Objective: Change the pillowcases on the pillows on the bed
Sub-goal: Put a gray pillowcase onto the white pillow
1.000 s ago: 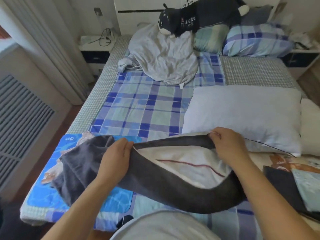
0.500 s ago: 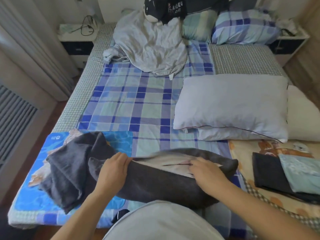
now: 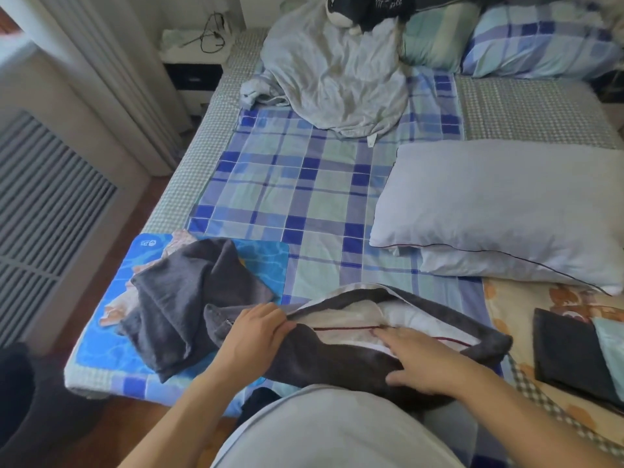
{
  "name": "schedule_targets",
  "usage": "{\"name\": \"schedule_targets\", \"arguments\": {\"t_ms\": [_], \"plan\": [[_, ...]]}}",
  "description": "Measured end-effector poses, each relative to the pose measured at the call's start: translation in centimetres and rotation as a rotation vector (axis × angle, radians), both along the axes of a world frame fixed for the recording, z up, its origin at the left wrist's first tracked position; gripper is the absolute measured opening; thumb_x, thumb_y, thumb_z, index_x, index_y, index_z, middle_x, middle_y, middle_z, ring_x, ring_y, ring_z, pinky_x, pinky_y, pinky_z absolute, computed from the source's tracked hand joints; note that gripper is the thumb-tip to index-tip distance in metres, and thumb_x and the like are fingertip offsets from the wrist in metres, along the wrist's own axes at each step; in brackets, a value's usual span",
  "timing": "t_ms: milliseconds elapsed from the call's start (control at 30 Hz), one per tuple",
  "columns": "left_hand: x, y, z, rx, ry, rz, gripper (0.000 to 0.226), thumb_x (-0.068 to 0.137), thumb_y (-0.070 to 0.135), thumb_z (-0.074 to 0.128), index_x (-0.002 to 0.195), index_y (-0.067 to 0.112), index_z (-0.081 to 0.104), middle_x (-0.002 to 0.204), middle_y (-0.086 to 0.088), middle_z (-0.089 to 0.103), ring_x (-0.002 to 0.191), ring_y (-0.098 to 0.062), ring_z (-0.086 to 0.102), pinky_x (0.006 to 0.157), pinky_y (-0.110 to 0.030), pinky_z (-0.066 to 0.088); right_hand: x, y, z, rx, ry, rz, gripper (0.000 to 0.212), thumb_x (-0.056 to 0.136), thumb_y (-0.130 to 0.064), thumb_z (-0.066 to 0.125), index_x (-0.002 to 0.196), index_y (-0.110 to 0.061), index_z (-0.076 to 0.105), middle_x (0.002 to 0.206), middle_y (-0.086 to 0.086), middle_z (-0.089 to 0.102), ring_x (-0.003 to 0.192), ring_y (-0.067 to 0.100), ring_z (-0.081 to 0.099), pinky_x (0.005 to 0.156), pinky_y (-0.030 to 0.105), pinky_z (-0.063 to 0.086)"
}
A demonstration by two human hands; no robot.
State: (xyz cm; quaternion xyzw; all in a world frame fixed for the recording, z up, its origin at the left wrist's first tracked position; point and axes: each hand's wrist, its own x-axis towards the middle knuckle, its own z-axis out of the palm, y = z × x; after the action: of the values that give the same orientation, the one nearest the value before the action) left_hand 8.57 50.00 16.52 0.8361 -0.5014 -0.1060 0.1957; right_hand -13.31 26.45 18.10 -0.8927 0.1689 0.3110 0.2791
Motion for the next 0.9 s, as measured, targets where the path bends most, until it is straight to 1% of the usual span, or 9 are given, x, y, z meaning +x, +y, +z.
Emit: {"name": "schedule_targets", "arguments": {"t_ms": [133,200,267,433,567,667,733,833,900], "plan": [[-0.7,-0.5,0.5,-0.005,-0.005,-0.115,0.039,0.102,0.045,0.046,0.076,0.020,0.060,0.077,0.008,0.056,0.072,-0.016,0.052,0.070,-0.036,0.049,0.8,1.2,-0.5,-0.180,0.200,0.144,0.077,0.083,-0.049,0.067,0.150,-0.026,0.036,0.154,0.004,0.038,0.138,0.024,0.039,0.113,0.038,0.034],[-1.0,-0.8,0.4,0.002,-0.030,-0.190,0.036,0.103,0.043,0.047,0.081,0.020,0.066,0.083,0.006,0.060,0.077,-0.017,0.054,0.074,-0.033,0.047,3.4,3.3,1.2,-0.218,0.067,0.116,0.043,0.086,-0.049,0.064,0.120,-0.022,0.062,0.130,0.004,0.054,0.120,0.024,0.051,0.098,0.038,0.045],[-0.8,-0.5,0.2,0.000,-0.010,-0.222,0.036,0.104,0.042,0.045,0.088,0.021,0.069,0.089,0.005,0.061,0.082,-0.016,0.054,0.078,-0.033,0.047,6.3,6.0,2.3,-0.259,-0.197,0.075,0.029,0.087,-0.045,0.062,0.102,-0.020,0.066,0.115,0.000,0.054,0.110,0.022,0.049,0.092,0.038,0.045],[2.2,2.7,0.5,-0.059,0.011,-0.254,0.020,0.099,0.036,0.055,0.107,0.027,0.070,0.104,0.008,0.066,0.096,-0.017,0.058,0.088,-0.039,0.049,9.2,12.4,-1.0,-0.223,-0.319,0.060,0.059,0.086,-0.041,0.063,0.139,-0.020,0.048,0.143,0.004,0.048,0.134,0.026,0.040,0.116,0.039,0.029],[7.4,7.5,0.6,0.040,0.027,-0.078,0.038,0.094,0.037,0.057,0.132,0.033,0.062,0.123,0.010,0.065,0.113,-0.016,0.057,0.102,-0.037,0.046,9.1,13.8,-2.0,-0.277,-0.277,-0.154,0.063,0.090,-0.038,0.064,0.148,-0.031,0.042,0.159,0.001,0.031,0.150,0.028,0.019,0.122,0.053,0.008],[10.3,9.8,0.1,0.059,0.129,0.051,0.027,0.094,0.024,0.066,0.121,0.028,0.069,0.114,0.007,0.067,0.106,-0.020,0.061,0.098,-0.037,0.049,10.0,14.8,-0.9,-0.328,-0.579,-0.243,0.029,0.082,-0.012,0.073,0.109,-0.024,0.076,0.124,0.001,0.065,0.125,0.027,0.051,0.115,0.055,0.031],[11.5,10.1,0.1,0.011,0.227,0.102,0.017,0.094,0.017,0.067,0.108,0.026,0.073,0.105,0.008,0.066,0.100,-0.015,0.062,0.094,-0.036,0.051,10.2,15.4,0.3,-0.326,-0.692,-0.239,0.020,0.082,-0.004,0.069,0.092,-0.018,0.079,0.095,-0.004,0.068,0.100,0.019,0.058,0.105,0.039,0.043],[12.5,9.8,0.5,-0.047,0.289,0.097,0.012,0.097,0.019,0.064,0.102,0.026,0.073,0.100,0.012,0.065,0.096,-0.007,0.060,0.090,-0.032,0.051,9.2,15.5,2.4,-0.270,-0.506,-0.357,0.012,0.096,-0.022,0.060,0.092,-0.021,0.071,0.087,-0.009,0.063,0.086,0.014,0.058,0.080,0.029,0.047],[12.7,9.4,1.1,-0.086,0.291,0.045,0.013,0.098,0.020,0.063,0.102,0.025,0.074,0.099,0.012,0.065,0.096,-0.007,0.059,0.089,-0.029,0.050,8.5,14.7,3.4,-0.313,-0.352,-0.536,0.015,0.098,-0.035,0.058,0.093,-0.023,0.067,0.090,-0.010,0.060,0.085,0.013,0.058,0.077,0.031,0.049]]}}
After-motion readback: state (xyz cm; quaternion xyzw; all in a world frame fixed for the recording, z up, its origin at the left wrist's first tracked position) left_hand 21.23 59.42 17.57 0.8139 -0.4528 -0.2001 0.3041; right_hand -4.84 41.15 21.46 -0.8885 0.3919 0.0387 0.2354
